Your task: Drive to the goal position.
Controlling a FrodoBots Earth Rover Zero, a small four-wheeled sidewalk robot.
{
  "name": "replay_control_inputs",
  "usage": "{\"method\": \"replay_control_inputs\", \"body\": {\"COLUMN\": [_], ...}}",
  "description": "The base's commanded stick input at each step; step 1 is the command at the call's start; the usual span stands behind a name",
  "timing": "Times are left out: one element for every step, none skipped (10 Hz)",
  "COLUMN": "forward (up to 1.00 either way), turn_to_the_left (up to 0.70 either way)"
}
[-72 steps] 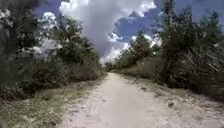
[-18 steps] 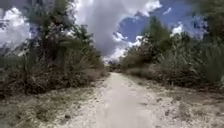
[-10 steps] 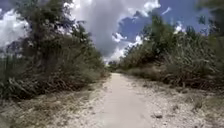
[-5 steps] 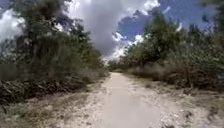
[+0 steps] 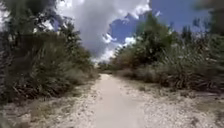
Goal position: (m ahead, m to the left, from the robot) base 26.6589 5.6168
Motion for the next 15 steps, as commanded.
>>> {"method": "replay_control_inputs", "body": {"forward": [0.5, 0.5, 0.5, 0.5, 0.5, 0.5, 0.5, 0.5, 0.5, 0.5, 0.5, 0.5, 0.5, 0.5, 0.5], "turn_to_the_left": [0.0, 0.0, 0.0, 0.0, 0.0, 0.0, 0.0, 0.0, 0.0, 0.0, 0.0, 0.0, 0.0, 0.0, 0.0]}}
